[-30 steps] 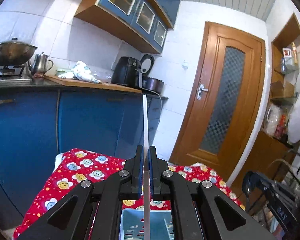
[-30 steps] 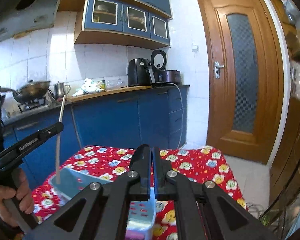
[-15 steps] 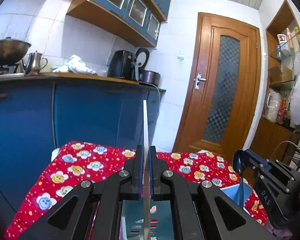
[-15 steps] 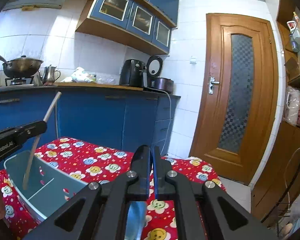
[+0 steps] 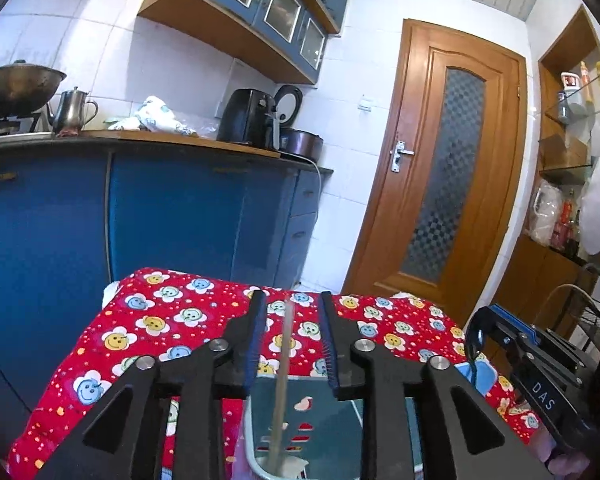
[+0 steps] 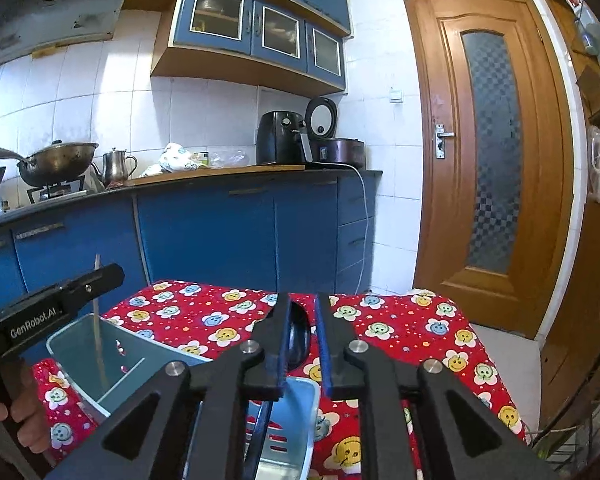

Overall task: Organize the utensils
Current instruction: 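Open the right tool over the blue holder while the left tool drops the chopstick in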

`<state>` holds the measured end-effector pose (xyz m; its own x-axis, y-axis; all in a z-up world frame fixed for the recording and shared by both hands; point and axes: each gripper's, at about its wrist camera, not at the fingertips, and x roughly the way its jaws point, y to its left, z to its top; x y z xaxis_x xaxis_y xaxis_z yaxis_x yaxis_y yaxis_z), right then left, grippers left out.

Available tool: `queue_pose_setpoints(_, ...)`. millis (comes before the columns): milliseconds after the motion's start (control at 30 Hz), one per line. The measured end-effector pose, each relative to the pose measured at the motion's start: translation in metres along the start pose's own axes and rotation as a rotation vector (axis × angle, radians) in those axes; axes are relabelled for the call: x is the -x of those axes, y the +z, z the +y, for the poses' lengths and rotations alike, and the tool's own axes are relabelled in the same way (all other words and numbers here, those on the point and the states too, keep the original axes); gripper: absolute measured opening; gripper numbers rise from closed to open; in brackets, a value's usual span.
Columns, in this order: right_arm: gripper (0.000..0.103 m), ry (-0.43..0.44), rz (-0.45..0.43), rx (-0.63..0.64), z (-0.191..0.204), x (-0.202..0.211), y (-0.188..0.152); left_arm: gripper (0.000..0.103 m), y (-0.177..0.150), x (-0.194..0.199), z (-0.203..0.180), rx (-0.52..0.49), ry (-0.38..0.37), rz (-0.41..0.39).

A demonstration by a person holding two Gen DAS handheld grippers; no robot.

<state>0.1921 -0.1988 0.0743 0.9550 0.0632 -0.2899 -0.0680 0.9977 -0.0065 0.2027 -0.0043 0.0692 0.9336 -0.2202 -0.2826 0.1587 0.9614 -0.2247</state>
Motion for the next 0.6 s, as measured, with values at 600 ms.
queue_pose_setpoints(600,0.023,0.052,0.090,-0.100,0.000,0.068,0.018,0.041,0.013,0.071,-0.022,-0.037,-0.029,0.088)
